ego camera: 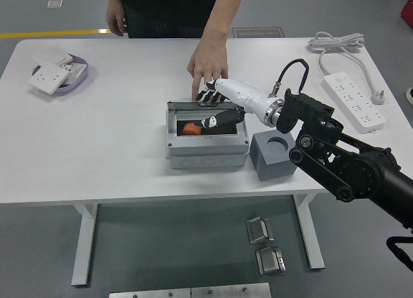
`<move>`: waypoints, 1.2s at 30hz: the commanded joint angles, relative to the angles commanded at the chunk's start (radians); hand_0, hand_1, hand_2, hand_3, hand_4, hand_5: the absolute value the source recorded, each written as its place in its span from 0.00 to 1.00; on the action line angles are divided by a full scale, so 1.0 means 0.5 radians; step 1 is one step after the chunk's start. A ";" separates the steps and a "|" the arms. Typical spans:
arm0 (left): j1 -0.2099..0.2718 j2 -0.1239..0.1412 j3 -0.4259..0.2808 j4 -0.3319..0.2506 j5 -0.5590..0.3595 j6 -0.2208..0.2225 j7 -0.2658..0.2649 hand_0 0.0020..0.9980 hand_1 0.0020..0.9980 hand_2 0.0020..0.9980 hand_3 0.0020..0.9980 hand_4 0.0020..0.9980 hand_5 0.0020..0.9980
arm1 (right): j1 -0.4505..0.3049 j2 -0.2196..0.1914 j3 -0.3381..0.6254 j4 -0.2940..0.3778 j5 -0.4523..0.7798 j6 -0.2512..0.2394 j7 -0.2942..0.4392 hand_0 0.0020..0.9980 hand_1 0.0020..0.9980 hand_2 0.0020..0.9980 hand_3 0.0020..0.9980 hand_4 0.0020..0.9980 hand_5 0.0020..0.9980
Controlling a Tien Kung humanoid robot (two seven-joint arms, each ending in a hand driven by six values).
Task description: Pick up the cylinder from the cube,place it in the box,flap close box
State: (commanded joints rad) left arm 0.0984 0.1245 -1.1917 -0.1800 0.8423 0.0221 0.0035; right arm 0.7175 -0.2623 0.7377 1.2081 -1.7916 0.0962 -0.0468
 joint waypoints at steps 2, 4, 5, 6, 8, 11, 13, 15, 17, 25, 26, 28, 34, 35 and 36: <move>0.001 -0.001 -0.001 0.000 0.002 0.000 0.000 0.60 0.64 0.62 0.63 0.69 0.18 | -0.026 -0.007 0.002 0.022 -0.005 -0.001 -0.004 0.60 0.61 0.65 0.71 0.86 0.47; 0.002 -0.002 -0.001 0.000 0.001 0.000 0.001 0.60 0.64 0.62 0.63 0.69 0.18 | -0.051 -0.013 0.004 0.042 -0.011 -0.002 -0.007 0.60 0.61 0.65 0.71 0.86 0.47; 0.003 -0.003 -0.002 0.000 0.001 0.001 0.001 0.60 0.64 0.62 0.63 0.69 0.18 | -0.068 -0.016 0.006 0.055 -0.017 -0.004 -0.009 0.60 0.61 0.65 0.71 0.86 0.47; 0.004 -0.003 -0.002 0.000 0.000 0.001 0.002 0.60 0.64 0.62 0.63 0.69 0.18 | -0.080 -0.018 0.010 0.063 -0.021 -0.005 -0.010 0.59 0.60 0.65 0.71 0.86 0.48; 0.004 -0.005 0.000 0.000 -0.002 0.001 0.002 0.60 0.64 0.62 0.63 0.69 0.18 | -0.101 -0.018 0.022 0.076 -0.030 -0.008 -0.010 0.59 0.60 0.65 0.71 0.86 0.48; 0.003 -0.006 0.003 0.000 -0.003 0.002 0.003 0.60 0.64 0.62 0.63 0.69 0.18 | -0.114 -0.017 0.040 0.082 -0.038 -0.011 -0.010 0.59 0.60 0.65 0.71 0.86 0.48; 0.003 -0.006 0.001 0.000 -0.001 0.002 0.003 0.60 0.64 0.62 0.63 0.69 0.18 | -0.120 -0.017 0.062 0.082 -0.046 -0.012 -0.010 0.59 0.60 0.65 0.71 0.86 0.48; 0.002 -0.006 0.001 0.000 -0.001 0.001 0.002 0.60 0.64 0.62 0.63 0.69 0.18 | -0.127 -0.021 0.095 0.088 -0.051 -0.012 -0.009 0.59 0.60 0.65 0.71 0.86 0.48; 0.003 -0.006 0.000 0.000 -0.001 0.002 0.004 0.60 0.64 0.62 0.63 0.69 0.18 | -0.145 -0.035 0.165 0.109 -0.062 -0.012 -0.009 0.59 0.60 0.65 0.71 0.86 0.48; 0.020 -0.007 0.015 0.000 -0.027 0.006 0.011 0.60 0.64 0.62 0.63 0.69 0.18 | -0.318 -0.110 0.492 0.264 -0.056 -0.031 0.026 0.58 0.60 0.65 0.71 0.85 0.49; 0.023 -0.008 0.020 0.000 -0.033 0.007 0.012 0.60 0.64 0.62 0.63 0.69 0.18 | -0.346 -0.112 0.539 0.280 -0.037 -0.037 0.040 0.58 0.60 0.65 0.71 0.85 0.49; 0.028 -0.012 0.029 0.000 -0.043 0.007 0.015 0.60 0.64 0.62 0.63 0.69 0.18 | -0.408 -0.102 0.630 0.300 0.021 -0.052 0.087 0.58 0.60 0.65 0.71 0.85 0.49; 0.035 -0.019 0.048 0.000 -0.068 0.007 0.018 0.60 0.64 0.62 0.63 0.69 0.18 | -0.571 -0.047 0.905 0.269 0.273 -0.103 0.289 0.57 0.60 0.64 0.71 0.85 0.49; 0.036 -0.020 0.048 0.000 -0.070 0.007 0.019 0.60 0.64 0.62 0.63 0.69 0.18 | -0.599 -0.035 0.953 0.249 0.338 -0.106 0.336 0.57 0.60 0.64 0.71 0.85 0.49; 0.037 -0.021 0.049 0.000 -0.073 0.007 0.019 0.60 0.64 0.62 0.63 0.69 0.18 | -0.618 -0.027 0.987 0.234 0.387 -0.109 0.370 0.59 0.59 0.64 0.69 0.85 0.49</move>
State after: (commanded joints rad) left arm 0.1169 0.1140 -1.1674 -0.1800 0.8060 0.0256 0.0128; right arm 0.4084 -0.2758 1.2311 1.3251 -1.5981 0.0416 0.1382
